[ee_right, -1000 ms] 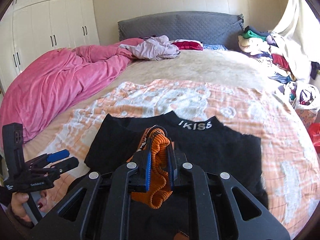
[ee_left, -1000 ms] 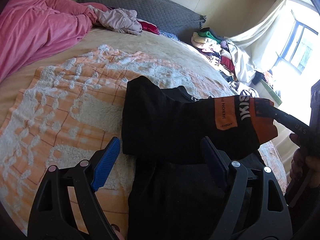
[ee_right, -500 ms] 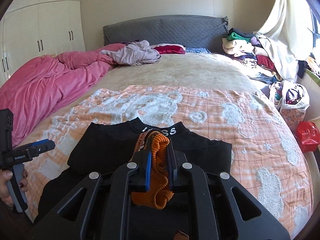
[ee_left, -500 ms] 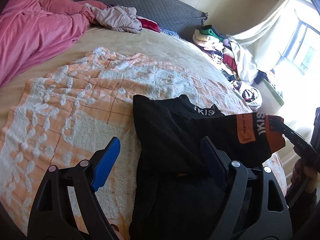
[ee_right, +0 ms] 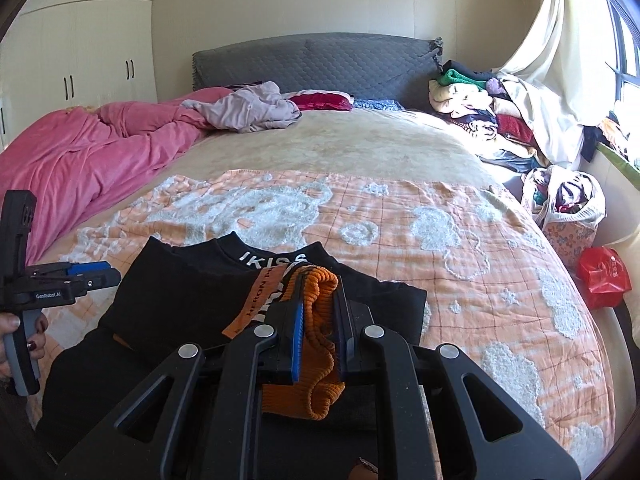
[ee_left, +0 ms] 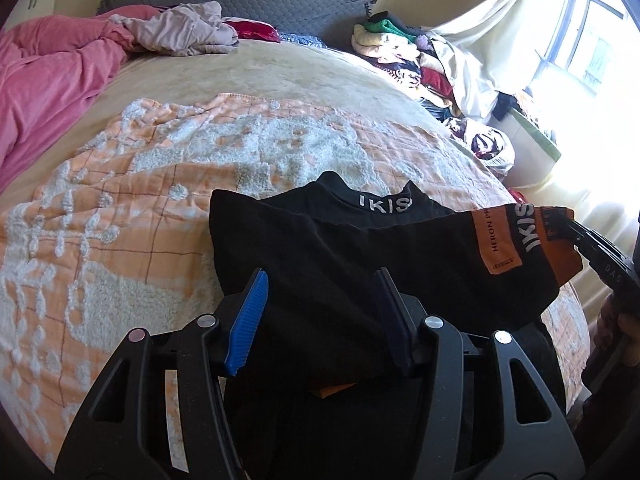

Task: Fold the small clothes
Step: 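Lay the cuff along the shirt's side seam and open the right tool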

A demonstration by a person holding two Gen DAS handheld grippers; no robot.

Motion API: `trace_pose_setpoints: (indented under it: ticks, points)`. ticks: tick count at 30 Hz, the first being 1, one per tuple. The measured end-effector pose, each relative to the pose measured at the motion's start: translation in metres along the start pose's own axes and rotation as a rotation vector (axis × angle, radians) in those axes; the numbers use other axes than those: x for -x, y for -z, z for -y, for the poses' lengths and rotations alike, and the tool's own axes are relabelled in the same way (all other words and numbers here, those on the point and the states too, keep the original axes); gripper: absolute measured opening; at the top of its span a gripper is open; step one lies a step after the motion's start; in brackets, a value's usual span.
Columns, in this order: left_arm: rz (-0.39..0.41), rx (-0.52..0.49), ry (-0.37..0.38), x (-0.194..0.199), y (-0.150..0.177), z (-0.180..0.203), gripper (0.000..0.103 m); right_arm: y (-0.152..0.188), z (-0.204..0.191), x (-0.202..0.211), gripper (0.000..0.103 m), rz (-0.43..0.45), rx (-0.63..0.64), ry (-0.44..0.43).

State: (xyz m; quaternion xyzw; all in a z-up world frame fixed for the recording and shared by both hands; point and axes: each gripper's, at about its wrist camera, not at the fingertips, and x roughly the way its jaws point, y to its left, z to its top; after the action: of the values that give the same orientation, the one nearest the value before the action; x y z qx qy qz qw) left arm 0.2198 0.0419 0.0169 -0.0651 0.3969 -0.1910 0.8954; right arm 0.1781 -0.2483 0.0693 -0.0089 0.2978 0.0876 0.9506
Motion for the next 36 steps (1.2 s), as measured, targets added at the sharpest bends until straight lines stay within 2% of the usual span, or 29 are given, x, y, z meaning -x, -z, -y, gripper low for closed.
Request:
trace_pose_setpoints:
  ticks: [3,9,12,18,23,27,32,36]
  points:
    - [-0.021,-0.017,0.000,-0.010,0.000,0.002,0.046,0.005,0.005,-0.003,0.009,0.000,-0.009,0.007]
    - [-0.129,-0.057,-0.054,-0.041,0.012,0.002,0.046,0.015,0.017,-0.012,0.009,-0.016,-0.041,0.013]
    - [-0.154,-0.059,-0.063,-0.047,0.018,0.000,0.047,0.021,0.021,-0.018,0.009,-0.029,-0.049,0.021]
    - [-0.150,-0.062,-0.065,-0.046,0.018,0.000,0.048,0.031,0.028,-0.026,0.009,-0.061,-0.074,0.040]
    - [-0.087,-0.094,-0.061,-0.030,0.013,0.011,0.048,0.036,0.030,-0.029,0.013,-0.097,-0.068,0.113]
    - [-0.106,-0.123,-0.048,-0.035,0.016,0.018,0.048,0.039,0.025,-0.027,0.014,-0.091,-0.030,0.161]
    - [-0.162,-0.134,-0.077,-0.048,0.023,0.019,0.048,0.041,0.002,-0.025,0.017,-0.087,0.033,0.103]
    - [-0.169,-0.132,-0.088,-0.050,0.027,0.019,0.048,0.046,-0.019,-0.036,0.017,-0.133,0.049,-0.010]
